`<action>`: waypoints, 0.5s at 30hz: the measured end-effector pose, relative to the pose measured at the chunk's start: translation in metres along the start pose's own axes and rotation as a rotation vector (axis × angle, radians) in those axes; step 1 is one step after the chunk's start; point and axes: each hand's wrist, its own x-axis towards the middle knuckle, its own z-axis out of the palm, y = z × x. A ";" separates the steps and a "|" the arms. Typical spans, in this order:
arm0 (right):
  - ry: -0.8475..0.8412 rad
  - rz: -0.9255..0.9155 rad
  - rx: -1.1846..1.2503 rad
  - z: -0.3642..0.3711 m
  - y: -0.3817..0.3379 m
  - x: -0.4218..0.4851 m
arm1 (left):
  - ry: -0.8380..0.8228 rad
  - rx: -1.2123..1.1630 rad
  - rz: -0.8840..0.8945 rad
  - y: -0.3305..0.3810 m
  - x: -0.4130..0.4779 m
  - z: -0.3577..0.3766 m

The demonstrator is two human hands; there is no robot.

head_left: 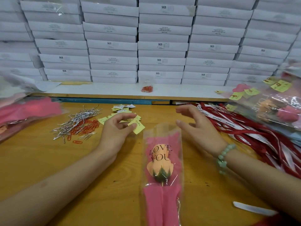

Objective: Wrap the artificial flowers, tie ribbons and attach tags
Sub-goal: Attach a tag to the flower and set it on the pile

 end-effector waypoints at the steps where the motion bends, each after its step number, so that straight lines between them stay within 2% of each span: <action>1: 0.006 -0.033 -0.018 0.000 -0.005 0.006 | -0.001 -0.013 0.011 0.000 0.000 0.000; 4: -0.050 -0.088 -0.066 0.005 -0.021 0.023 | 0.010 -0.057 0.024 0.002 0.001 0.000; 8: -0.187 -0.074 -0.106 0.025 -0.033 0.030 | -0.039 -0.089 0.025 0.006 -0.003 0.002; 15: -0.109 -0.122 -0.073 0.040 -0.029 0.026 | -0.168 -0.103 0.080 0.012 -0.009 0.005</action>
